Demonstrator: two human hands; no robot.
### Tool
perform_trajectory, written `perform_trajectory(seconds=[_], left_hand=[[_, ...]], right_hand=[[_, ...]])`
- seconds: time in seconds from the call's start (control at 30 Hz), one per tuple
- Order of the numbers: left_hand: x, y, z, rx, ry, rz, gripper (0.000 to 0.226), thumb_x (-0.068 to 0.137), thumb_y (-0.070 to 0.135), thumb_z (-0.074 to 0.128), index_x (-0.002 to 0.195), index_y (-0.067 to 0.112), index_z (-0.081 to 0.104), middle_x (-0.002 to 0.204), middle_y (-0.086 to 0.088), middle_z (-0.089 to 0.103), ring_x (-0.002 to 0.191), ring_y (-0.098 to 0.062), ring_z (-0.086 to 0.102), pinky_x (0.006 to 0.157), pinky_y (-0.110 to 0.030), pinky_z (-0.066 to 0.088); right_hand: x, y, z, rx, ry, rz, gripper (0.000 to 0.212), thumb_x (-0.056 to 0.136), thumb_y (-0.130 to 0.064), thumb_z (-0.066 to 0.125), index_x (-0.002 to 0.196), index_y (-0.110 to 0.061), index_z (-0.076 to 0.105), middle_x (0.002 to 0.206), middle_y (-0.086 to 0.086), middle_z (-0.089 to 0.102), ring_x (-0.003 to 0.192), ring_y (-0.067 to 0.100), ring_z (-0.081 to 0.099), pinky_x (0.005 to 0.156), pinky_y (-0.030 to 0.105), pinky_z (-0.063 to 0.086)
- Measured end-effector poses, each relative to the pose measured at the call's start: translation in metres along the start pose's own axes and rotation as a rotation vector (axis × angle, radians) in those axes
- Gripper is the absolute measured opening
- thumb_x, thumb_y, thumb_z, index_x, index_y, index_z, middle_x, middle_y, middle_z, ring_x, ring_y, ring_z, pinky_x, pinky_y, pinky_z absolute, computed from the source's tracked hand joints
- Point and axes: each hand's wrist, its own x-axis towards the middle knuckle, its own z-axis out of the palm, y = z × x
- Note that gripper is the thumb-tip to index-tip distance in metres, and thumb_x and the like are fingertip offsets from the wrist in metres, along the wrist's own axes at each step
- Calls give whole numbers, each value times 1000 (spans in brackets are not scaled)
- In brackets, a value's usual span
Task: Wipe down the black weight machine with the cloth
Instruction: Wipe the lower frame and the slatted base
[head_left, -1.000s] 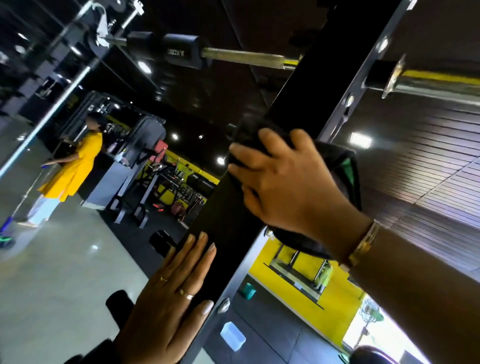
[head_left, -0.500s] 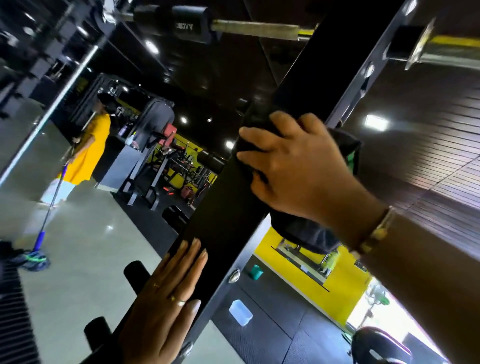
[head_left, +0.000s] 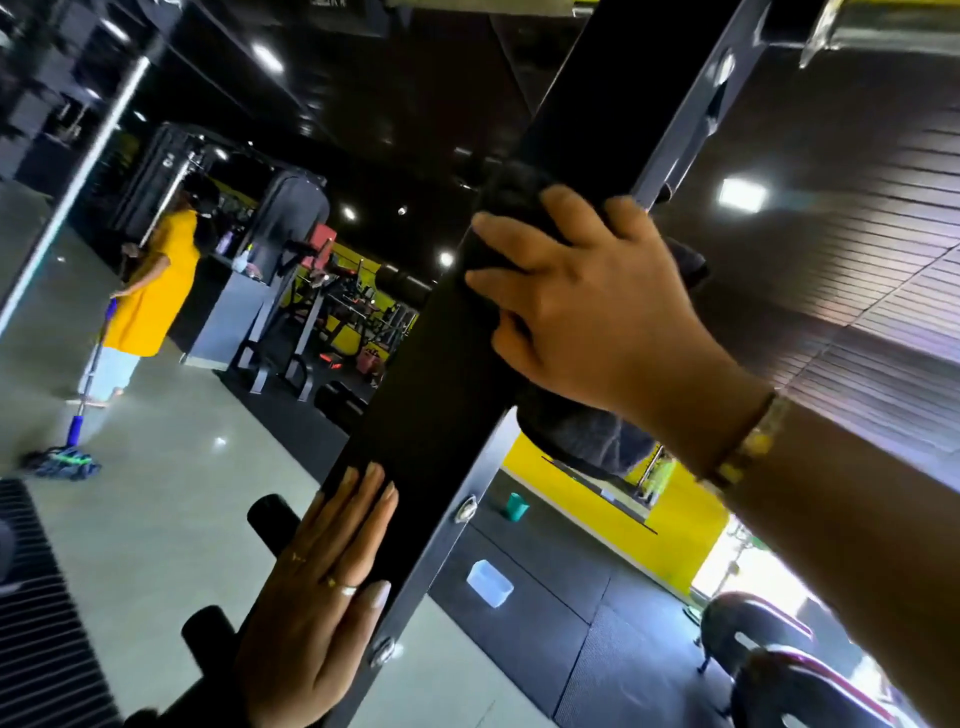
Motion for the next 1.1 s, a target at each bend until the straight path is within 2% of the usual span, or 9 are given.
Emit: perform_trajectory(seconds=[0.17, 0.3, 0.4, 0.5, 0.6, 0.7, 0.87, 1.0, 1.1], left_hand=[[-3, 4, -2, -34, 0, 4, 51, 105, 36, 23, 154, 20, 20, 162, 5, 17, 148, -23, 20, 120, -32, 13], [-5, -1, -3, -55, 2, 3, 50, 105, 34, 24, 151, 12, 25, 162, 5, 17, 148, -27, 21, 120, -36, 15], [-7, 1, 0, -72, 24, 25, 50, 105, 32, 24, 147, 5, 28, 162, 8, 15, 148, -26, 20, 120, -37, 16], [-6, 1, 2, -63, 35, 39, 50, 105, 32, 25, 146, 3, 29, 162, 9, 14, 149, -23, 18, 120, -36, 15], [-6, 2, 0, -72, 33, 36, 50, 105, 31, 25, 145, 2, 28, 162, 10, 13, 149, -20, 16, 121, -34, 14], [-8, 1, 0, -68, 30, 37, 50, 105, 31, 25, 145, 1, 28, 162, 9, 12, 149, -21, 15, 121, -35, 14], [-11, -1, 0, -45, -20, 2, 52, 105, 31, 24, 147, 0, 27, 161, -4, 17, 149, -26, 15, 120, -38, 15], [-21, -4, -3, -21, -55, -2, 51, 105, 31, 23, 147, 2, 27, 159, -4, 18, 149, -24, 14, 121, -37, 14], [-22, -4, -2, -27, -49, -5, 51, 105, 31, 23, 147, 2, 27, 160, -1, 17, 149, -25, 14, 121, -38, 15]], right_hand=[[1, -51, 9, -100, -46, -75, 50, 88, -35, 29, 111, -25, 72, 126, -4, 63, 118, 32, 55, 83, 42, 27], [-16, -50, 2, -18, -30, -197, 44, 85, -34, 36, 104, -25, 74, 122, -5, 65, 116, 31, 58, 82, 38, 25], [-19, -39, 3, 26, -63, -157, 40, 81, -37, 40, 97, -29, 75, 123, -6, 65, 113, 29, 61, 80, 37, 25], [-6, -49, 4, 54, -147, -57, 47, 79, -34, 32, 96, -30, 76, 122, -7, 66, 112, 28, 61, 85, 37, 32], [-2, -70, 7, -18, -147, -10, 57, 84, -27, 20, 111, -29, 71, 129, -7, 60, 121, 28, 54, 88, 40, 44], [-14, -83, 5, -91, -183, -126, 68, 84, -22, 9, 119, -31, 67, 130, -9, 59, 125, 29, 51, 92, 41, 44], [-32, -62, -2, -11, -124, -398, 56, 84, -32, 20, 113, -37, 68, 135, -13, 56, 124, 30, 53, 91, 42, 46], [-24, -45, -8, 104, -197, -223, 57, 85, -39, 21, 125, -34, 61, 147, -6, 45, 127, 37, 47, 95, 50, 41], [-7, -64, -10, 91, -193, -13, 58, 91, -34, 35, 149, -33, 30, 160, -1, 21, 125, 35, 44, 95, 44, 39]])
